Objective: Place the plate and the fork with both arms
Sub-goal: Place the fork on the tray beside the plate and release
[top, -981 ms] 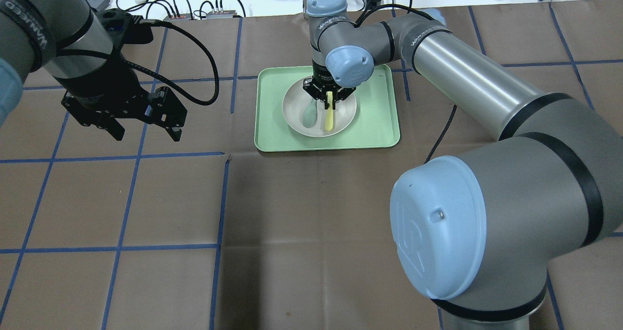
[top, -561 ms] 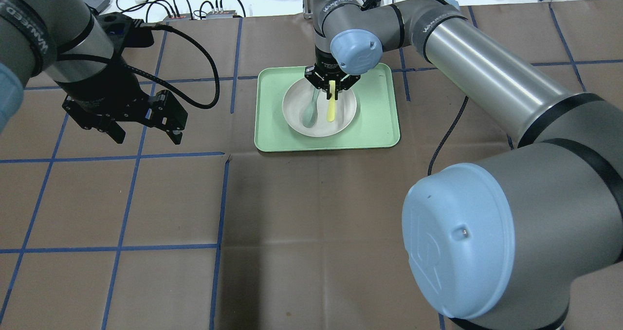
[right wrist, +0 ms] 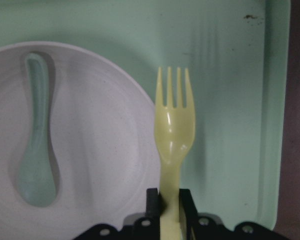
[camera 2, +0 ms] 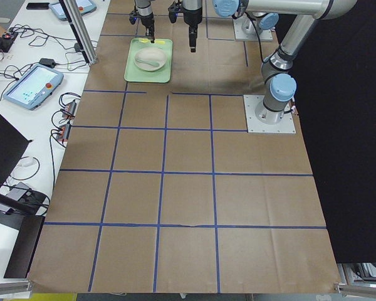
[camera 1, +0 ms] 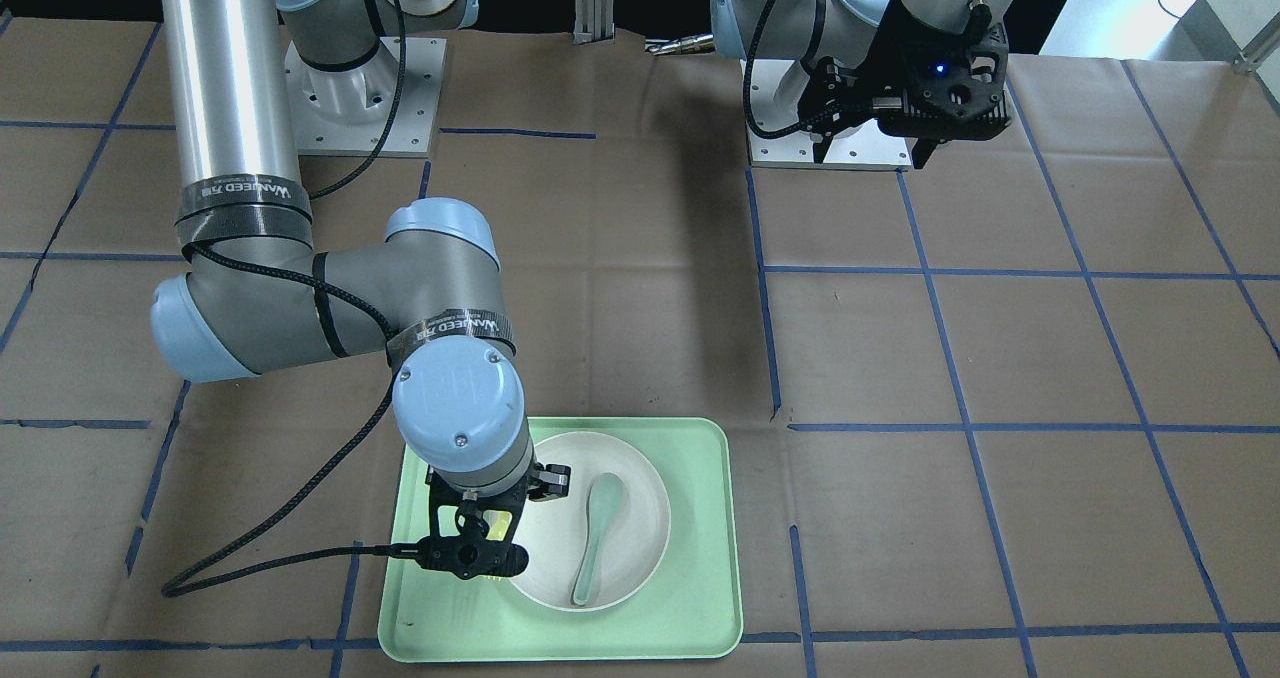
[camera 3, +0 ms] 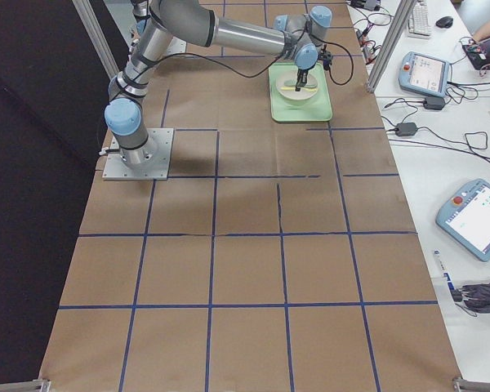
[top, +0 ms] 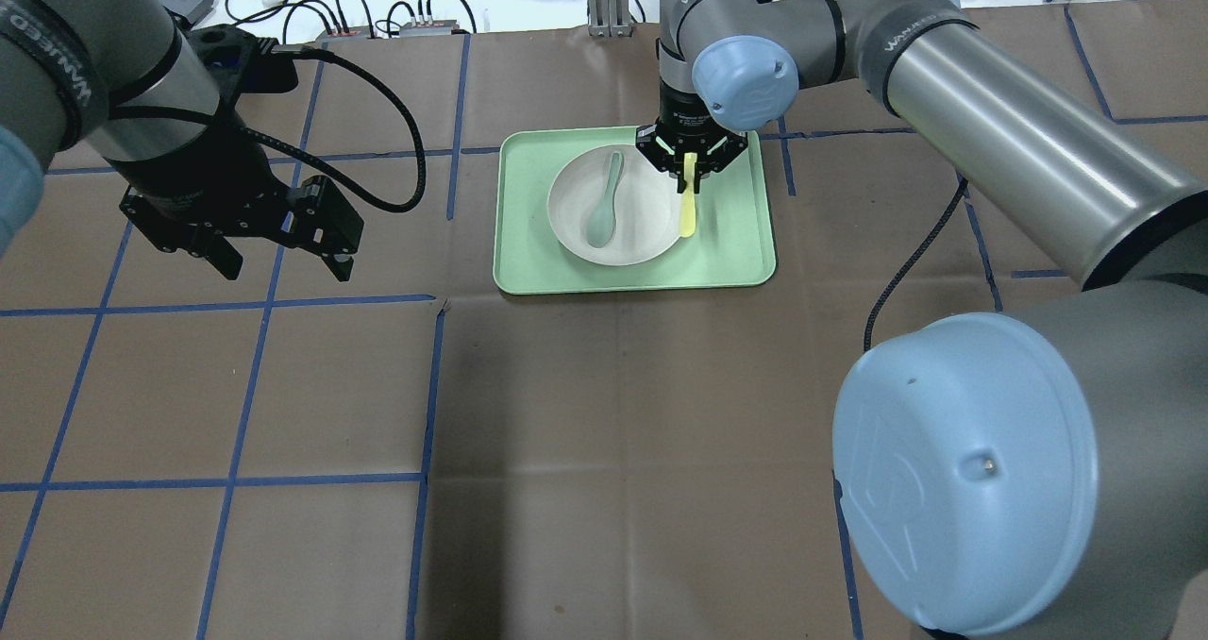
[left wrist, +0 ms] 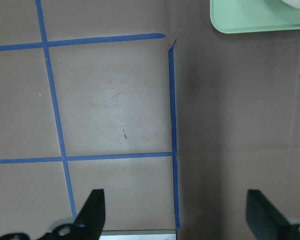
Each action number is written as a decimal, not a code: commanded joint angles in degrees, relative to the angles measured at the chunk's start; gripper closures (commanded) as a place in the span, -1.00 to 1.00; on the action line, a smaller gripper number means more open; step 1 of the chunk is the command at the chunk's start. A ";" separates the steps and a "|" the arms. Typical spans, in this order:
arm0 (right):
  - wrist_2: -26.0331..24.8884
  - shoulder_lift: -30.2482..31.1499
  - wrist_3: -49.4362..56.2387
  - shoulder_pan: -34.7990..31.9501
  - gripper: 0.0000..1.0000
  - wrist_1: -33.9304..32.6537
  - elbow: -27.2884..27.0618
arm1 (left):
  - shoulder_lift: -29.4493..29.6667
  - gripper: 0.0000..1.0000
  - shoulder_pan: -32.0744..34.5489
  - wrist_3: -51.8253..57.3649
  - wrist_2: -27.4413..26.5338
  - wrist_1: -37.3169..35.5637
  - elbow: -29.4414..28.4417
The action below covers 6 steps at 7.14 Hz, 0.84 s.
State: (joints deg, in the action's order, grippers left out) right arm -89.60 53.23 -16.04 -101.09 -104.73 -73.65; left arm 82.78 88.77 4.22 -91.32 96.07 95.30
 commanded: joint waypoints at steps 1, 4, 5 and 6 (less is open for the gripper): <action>0.21 2.57 3.80 4.57 1.00 -0.48 -4.29 | 0.02 -1.00 0.00 0.00 0.00 0.00 -0.03; 0.65 -1.35 3.73 4.86 1.00 -7.85 -6.07 | 0.02 -1.00 0.00 0.00 0.00 0.00 -0.03; 0.74 -2.77 3.73 4.68 1.00 -7.86 -5.72 | 0.10 -1.00 0.00 -0.08 0.00 0.00 -0.03; 1.00 -2.78 3.82 4.68 0.98 -7.95 -5.71 | 0.10 -1.00 0.00 0.00 0.00 0.00 -0.03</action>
State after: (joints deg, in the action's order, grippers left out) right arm -88.85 51.20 -12.28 -96.36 -112.29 -79.46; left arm 82.86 88.77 4.18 -91.32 96.06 95.27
